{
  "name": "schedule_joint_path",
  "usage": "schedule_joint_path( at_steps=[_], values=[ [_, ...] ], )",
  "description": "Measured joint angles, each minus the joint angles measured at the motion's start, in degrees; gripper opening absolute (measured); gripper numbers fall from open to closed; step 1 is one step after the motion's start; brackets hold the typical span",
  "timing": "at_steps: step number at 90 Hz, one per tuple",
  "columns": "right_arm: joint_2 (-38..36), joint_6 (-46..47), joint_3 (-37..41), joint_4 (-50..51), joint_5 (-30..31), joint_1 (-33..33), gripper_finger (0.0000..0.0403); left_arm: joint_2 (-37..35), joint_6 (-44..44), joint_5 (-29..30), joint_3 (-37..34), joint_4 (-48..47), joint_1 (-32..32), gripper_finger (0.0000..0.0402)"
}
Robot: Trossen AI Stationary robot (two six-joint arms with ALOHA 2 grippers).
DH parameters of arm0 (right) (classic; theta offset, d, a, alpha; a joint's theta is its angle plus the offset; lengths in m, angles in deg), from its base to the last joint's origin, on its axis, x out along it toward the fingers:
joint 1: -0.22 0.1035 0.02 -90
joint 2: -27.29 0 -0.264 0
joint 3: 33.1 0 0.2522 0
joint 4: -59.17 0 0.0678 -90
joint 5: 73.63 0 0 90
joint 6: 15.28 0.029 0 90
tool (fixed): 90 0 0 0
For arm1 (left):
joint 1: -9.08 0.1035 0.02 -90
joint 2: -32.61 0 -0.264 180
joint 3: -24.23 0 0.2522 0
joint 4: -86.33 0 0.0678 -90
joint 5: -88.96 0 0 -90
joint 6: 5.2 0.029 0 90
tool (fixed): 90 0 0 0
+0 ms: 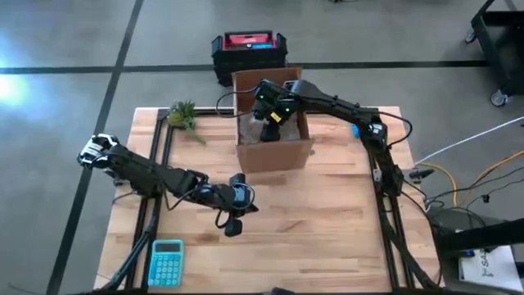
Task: Wrap mug
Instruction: Put the wrapped yellow mug into the box, then return to Home Position
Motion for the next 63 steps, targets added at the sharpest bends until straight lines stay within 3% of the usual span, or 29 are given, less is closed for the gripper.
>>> schedule_joint_path(
  at_steps=[29,50,63],
  values=[
    [-8.5,-1.4,-5.8,3.2,0.0,0.3,0.0249,0.0,-0.1,0.0,0.0,0.3,0.0,0.0000],
    [-20.7,-1.1,-5.1,6.8,-0.1,0.5,0.0232,-0.3,2.0,0.1,0.0,-0.4,0.0,0.0000],
    [-28.2,1.7,1.1,7.8,-0.2,2.6,0.0214,-2.4,5.0,0.4,0.0,-1.1,0.0,0.0000]
  ],
)
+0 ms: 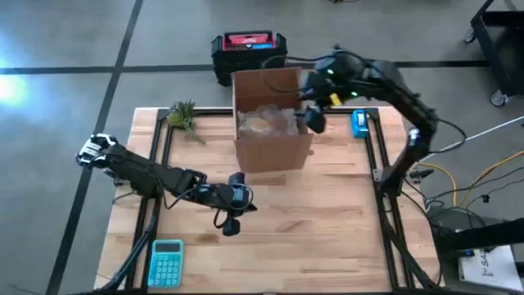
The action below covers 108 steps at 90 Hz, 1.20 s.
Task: Wrap mug
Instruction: Return to Home Position
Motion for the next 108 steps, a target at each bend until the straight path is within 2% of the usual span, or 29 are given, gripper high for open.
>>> schedule_joint_path(
  at_steps=[14,26,35,43,67,75,88,99,108],
  values=[
    [-10.7,3.0,14.5,-2.8,0.3,4.6,0.0190,-6.0,2.3,2.7,-1.0,-0.3,0.0,0.0000],
    [-21.2,6.8,32.7,-15.2,0.6,8.9,0.0170,-13.7,2.4,4.8,-6.0,0.4,0.1,0.0000],
    [-28.8,9.5,46.5,-26.6,0.4,11.9,0.0156,-20.1,1.7,7.2,-12.2,3.0,0.1,0.0000],
    [-34.5,12.0,58.1,-36.9,0.6,13.9,0.0144,-25.4,0.9,7.2,-19.0,9.2,0.6,0.0000],
    [-45.3,17.5,87.7,-65.0,0.6,16.5,0.0095,-35.9,-0.5,7.1,-37.0,26.0,3.2,0.0000],
    [-47.4,19.5,95.9,-74.2,0.5,16.5,0.0074,-38.2,-0.9,7.1,-40.7,30.0,4.8,0.0000],
    [-50.5,22.8,107.1,-86.5,0.4,16.5,0.0038,-41.1,-3.1,5.2,-44.4,31.4,7.3,0.0000],
    [-53.0,25.2,115.0,-95.4,0.4,16.4,0.0009,-41.9,-4.3,3.7,-45.8,31.4,8.4,0.0000],
    [-55.0,25.4,119.5,-101.6,0.4,16.4,0.0003,-42.0,-4.1,3.6,-46.2,31.6,8.8,0.0000]
  ],
)
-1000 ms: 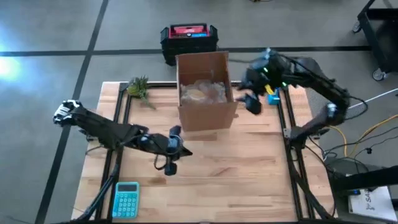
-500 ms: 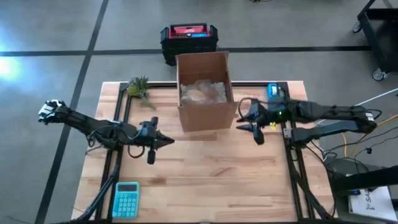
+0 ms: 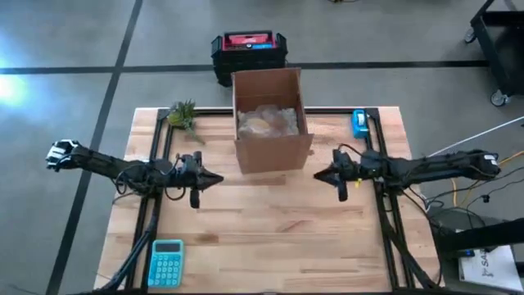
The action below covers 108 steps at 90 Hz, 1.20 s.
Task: Wrap mug
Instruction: Return to Home Position
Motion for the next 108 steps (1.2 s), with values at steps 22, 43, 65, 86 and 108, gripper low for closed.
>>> schedule_joint_path(
  at_steps=[22,43,65,86,108],
  values=[
    [-8.3,0.0,4.7,0.4,4.1,-0.1,0.0001,0.1,0.3,0.0,0.0,0.4,0.3,0.0000],
    [-17.1,0.2,5.2,12.4,6.1,-0.1,0.0000,0.0,0.5,0.0,0.0,0.4,0.3,0.0000],
    [-27.2,0.0,5.3,22.1,6.2,-0.1,0.0000,0.0,-0.1,-0.9,-1.1,0.5,1.2,0.0000],
    [-37.0,-0.4,6.1,23.7,4.8,-0.1,0.0000,-1.5,0.1,-3.0,-3.0,1.9,3.0,0.0000],
    [-36.9,-1.9,6.1,23.7,4.0,-0.1,0.0000,-9.1,-0.3,-6.1,-9.0,3.7,3.6,0.0000]
  ],
)
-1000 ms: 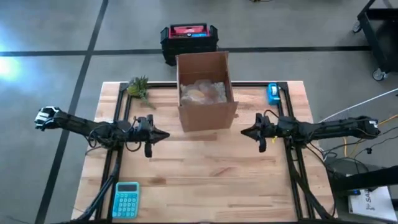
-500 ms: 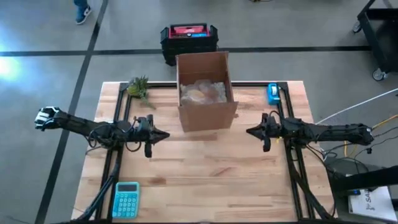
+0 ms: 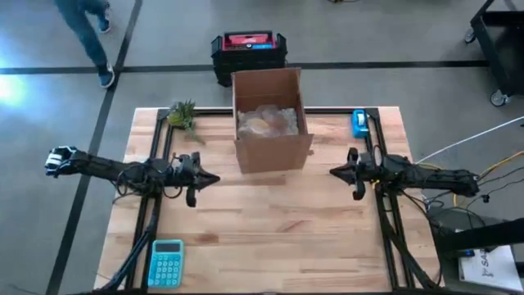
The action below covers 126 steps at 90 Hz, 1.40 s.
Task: Wrap mug
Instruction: Return to Home Position
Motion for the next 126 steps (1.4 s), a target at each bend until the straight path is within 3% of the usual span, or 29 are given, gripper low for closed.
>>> schedule_joint_path(
  at_steps=[16,52,80,126],
  values=[
    [-0.1,-0.1,0.0,0.0,0.0,0.0,0.0000,-8.8,0.7,1.2,-4.9,0.4,0.0,0.0000],
    [-0.1,-1.2,0.0,0.1,-0.1,0.0,0.0000,-28.1,4.2,3.5,-4.2,-18.6,0.0,0.0000],
    [0.2,-1.7,0.1,-0.1,-1.5,0.0,0.0000,-28.1,3.6,3.7,-3.7,-21.0,0.2,0.0000],
    [0.3,-5.0,0.1,-0.3,-3.0,0.0,0.0000,-28.2,5.4,4.1,-5.1,-17.2,0.2,0.0000]
  ],
)
